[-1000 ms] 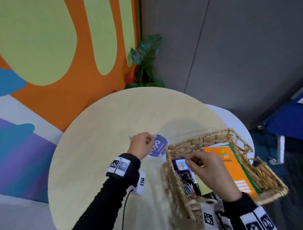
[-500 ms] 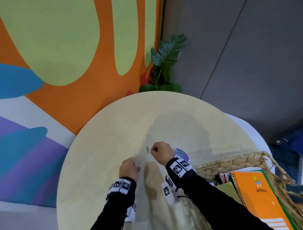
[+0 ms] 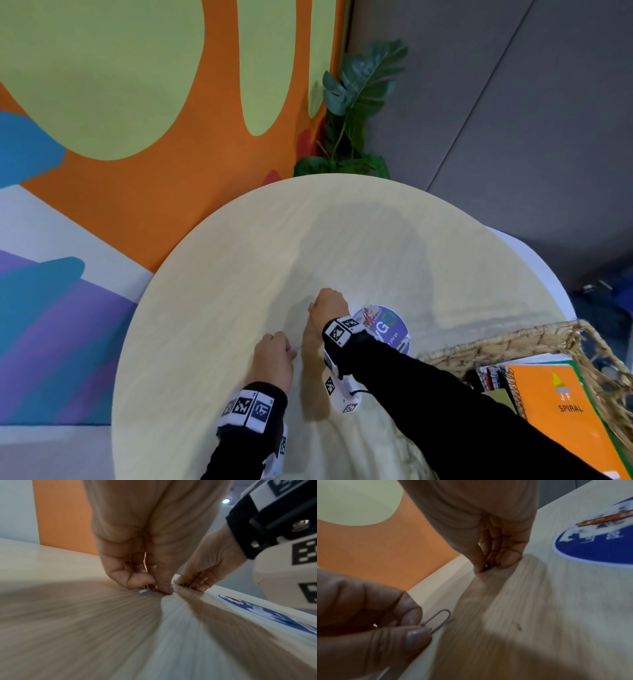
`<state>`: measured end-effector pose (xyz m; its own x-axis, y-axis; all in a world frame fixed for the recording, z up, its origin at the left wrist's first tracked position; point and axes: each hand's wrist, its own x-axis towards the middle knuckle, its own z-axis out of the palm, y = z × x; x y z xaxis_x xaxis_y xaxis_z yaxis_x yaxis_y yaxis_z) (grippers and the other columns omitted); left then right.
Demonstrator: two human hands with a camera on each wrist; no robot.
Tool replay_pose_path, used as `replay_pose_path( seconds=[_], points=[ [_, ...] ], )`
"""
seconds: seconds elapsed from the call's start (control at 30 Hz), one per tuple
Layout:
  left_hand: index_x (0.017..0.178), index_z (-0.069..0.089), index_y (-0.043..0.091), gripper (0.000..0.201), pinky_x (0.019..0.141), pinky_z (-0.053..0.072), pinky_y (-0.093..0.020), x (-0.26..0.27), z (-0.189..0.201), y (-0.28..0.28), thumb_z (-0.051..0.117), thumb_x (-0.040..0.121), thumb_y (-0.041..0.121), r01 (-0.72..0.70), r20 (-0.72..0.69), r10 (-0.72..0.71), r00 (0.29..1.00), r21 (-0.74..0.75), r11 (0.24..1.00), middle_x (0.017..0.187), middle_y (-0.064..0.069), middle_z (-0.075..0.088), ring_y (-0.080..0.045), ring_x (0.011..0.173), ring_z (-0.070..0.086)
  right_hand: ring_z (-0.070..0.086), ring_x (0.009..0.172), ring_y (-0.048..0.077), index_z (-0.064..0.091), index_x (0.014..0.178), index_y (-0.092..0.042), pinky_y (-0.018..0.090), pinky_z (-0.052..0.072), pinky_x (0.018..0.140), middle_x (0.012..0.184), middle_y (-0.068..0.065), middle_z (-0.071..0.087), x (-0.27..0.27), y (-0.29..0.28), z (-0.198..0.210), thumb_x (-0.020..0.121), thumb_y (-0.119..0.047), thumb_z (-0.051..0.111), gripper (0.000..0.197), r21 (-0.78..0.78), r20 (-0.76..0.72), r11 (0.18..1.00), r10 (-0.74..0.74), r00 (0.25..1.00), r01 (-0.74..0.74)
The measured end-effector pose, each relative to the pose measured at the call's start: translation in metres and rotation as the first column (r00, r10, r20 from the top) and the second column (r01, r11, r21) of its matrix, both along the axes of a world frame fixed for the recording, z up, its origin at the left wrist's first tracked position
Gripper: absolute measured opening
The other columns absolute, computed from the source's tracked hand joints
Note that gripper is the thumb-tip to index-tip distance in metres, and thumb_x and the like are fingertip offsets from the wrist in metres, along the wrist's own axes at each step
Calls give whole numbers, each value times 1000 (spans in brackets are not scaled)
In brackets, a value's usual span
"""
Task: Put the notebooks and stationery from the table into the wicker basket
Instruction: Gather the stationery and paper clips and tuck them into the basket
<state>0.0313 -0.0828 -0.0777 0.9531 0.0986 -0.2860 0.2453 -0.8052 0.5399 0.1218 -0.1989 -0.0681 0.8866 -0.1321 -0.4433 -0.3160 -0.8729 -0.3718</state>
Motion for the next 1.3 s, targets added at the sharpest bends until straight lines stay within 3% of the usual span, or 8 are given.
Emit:
replay_pose_path(
  seconds=[0.27,0.5,0.63,0.77,0.87,1.0,1.13,1.3],
  points=[
    [77,54,11,13,66,40,-30,-15,16,6,61,87,17,-24,-17,22,1000,-101,995,78,-5,60,-24,73,54,66,99,32,66,91,-2,35,53,86,104,17,71,-18,-24,88,88,-19,62,18,98,75,982,152,986,-159],
    [83,61,4,12,57,37,-22,-34,45,-4,66,85,15,-29,19,34,999,-229,973,76,-5,61,-20,70,55,57,57,13,69,81,-9,14,43,56,63,-3,61,-110,-127,195,80,-8,66,3,136,200,955,233,952,-262],
    [81,63,6,13,61,38,-21,-51,60,-12,71,81,17,28,54,-14,998,-255,967,74,-4,64,-22,71,58,51,66,11,72,86,-8,12,32,50,77,4,69,-159,-180,174,79,-7,64,11,-53,7,956,288,957,-288],
    [75,61,11,14,62,39,-5,-73,72,-15,72,79,17,102,84,-81,993,-278,955,70,-1,65,-13,68,59,66,80,21,74,86,-3,25,45,65,92,12,75,-193,-200,125,82,-3,62,13,-93,-250,926,333,909,-365],
    [72,60,13,15,61,37,1,-89,86,-20,74,78,14,122,113,-90,990,-316,941,71,-2,66,-11,63,58,65,72,32,71,82,4,31,50,58,79,18,70,-205,-195,92,83,2,55,17,-155,-381,889,350,856,-432],
    [67,62,19,17,60,39,-1,-106,111,-34,77,74,15,202,123,-170,978,-331,922,70,0,69,-9,78,58,43,50,21,58,79,-2,24,33,43,58,6,42,-210,-184,80,87,-1,53,10,-238,-467,822,369,803,-517],
    [63,63,21,19,57,41,-8,-110,144,-75,81,67,20,427,117,-413,903,-339,838,59,8,67,-6,61,60,54,62,24,64,75,-1,34,50,62,67,11,56,-210,-199,107,87,-8,62,14,-217,-363,882,324,874,-417],
    [76,70,14,11,68,45,-27,-114,157,-167,77,71,21,792,47,-791,610,-43,609,81,-2,75,-16,76,66,62,75,16,72,96,-9,27,47,67,79,1,67,-241,-246,160,87,-23,66,18,-70,45,994,84,995,-81]
  ],
)
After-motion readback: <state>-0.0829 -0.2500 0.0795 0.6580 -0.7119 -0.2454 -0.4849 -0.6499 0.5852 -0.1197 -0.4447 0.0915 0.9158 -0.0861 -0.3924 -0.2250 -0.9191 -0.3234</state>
